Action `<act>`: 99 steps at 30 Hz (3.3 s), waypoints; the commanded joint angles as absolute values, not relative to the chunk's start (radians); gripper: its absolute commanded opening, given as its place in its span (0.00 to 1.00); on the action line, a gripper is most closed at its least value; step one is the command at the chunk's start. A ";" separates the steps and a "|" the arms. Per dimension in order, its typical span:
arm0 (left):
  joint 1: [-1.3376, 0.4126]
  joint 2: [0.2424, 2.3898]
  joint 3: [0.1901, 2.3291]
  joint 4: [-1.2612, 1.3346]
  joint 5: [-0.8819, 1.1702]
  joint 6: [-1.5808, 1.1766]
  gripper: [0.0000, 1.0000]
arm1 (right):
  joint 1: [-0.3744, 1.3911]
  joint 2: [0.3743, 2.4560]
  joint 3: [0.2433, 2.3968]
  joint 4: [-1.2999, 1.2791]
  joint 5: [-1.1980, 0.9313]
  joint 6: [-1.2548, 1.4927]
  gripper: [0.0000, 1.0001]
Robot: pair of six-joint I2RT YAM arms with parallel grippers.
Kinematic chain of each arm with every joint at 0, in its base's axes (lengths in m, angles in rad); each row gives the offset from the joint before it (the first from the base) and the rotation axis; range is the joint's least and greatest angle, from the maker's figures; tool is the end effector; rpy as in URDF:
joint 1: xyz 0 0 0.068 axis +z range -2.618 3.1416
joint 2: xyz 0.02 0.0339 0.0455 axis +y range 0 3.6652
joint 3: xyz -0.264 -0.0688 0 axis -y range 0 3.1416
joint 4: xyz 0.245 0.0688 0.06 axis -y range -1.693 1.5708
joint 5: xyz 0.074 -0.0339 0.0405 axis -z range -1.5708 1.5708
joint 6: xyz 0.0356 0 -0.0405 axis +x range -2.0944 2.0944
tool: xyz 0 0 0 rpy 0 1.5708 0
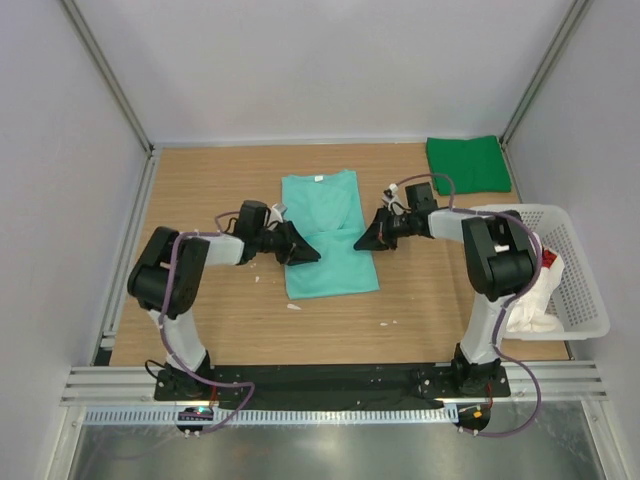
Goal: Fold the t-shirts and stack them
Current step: Fold the tshirt
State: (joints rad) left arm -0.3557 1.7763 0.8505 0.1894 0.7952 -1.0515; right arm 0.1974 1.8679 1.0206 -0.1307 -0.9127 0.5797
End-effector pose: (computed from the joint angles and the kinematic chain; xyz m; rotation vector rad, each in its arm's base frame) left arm 0.3121 -0.1431 0.1458 -0.4245 2.5670 -1.5526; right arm 0.3455 0.0978 0.1426 0.1097 2.5897 1.4611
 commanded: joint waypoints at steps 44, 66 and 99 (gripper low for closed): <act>-0.400 1.838 0.893 0.429 0.792 -1.174 0.19 | 0.365 1.991 1.221 -0.079 -0.837 0.673 0.10; -0.429 1.577 0.546 0.142 0.658 -1.014 0.11 | 0.275 1.737 0.877 -0.135 -0.856 0.595 0.08; -0.479 1.612 0.597 0.014 0.641 -0.927 0.25 | 0.359 1.756 0.903 -0.285 -0.781 0.430 0.12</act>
State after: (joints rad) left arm -0.4778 1.6608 0.5518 0.1570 0.7082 -1.0065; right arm 0.3649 1.7622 0.7979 -0.2050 -0.8162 0.4934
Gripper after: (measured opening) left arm 0.235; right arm 0.116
